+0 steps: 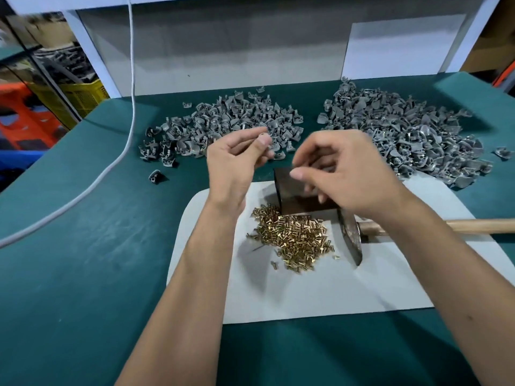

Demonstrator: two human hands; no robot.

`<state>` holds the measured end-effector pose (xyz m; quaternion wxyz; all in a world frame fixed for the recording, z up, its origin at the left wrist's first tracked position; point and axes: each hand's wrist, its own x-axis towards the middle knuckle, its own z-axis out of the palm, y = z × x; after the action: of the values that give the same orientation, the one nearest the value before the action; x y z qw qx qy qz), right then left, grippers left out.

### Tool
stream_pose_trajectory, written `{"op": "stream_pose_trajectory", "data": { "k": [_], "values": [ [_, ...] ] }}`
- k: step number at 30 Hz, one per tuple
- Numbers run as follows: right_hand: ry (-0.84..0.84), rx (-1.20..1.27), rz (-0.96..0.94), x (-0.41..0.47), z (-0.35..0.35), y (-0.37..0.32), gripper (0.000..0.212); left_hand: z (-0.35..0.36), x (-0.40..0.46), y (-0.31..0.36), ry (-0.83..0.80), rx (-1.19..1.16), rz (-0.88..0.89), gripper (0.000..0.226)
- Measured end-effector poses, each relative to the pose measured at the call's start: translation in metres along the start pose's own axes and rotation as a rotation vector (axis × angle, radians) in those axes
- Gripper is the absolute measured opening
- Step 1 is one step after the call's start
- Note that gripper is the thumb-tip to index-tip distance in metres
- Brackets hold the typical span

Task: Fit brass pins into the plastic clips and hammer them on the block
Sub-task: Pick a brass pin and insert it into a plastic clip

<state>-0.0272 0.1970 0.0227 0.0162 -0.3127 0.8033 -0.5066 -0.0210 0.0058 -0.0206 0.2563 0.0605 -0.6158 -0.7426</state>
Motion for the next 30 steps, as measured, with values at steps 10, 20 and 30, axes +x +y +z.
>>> {"op": "stream_pose_trajectory", "data": {
  "k": [10, 20, 30],
  "values": [
    [0.345, 0.028, -0.020, -0.005, -0.005, 0.038, 0.025, 0.029, -0.022, -0.007, -0.319, 0.098, -0.020, 0.025],
    [0.408, -0.109, -0.012, -0.008, -0.003, 0.036, 0.034, 0.032, -0.025, -0.007, -0.349, 0.125, -0.021, 0.018],
    [0.454, -0.221, -0.049, -0.010, 0.003, 0.035, 0.034, 0.040, -0.028, -0.005, -0.287, 0.248, 0.006, 0.022]
  ]
}}
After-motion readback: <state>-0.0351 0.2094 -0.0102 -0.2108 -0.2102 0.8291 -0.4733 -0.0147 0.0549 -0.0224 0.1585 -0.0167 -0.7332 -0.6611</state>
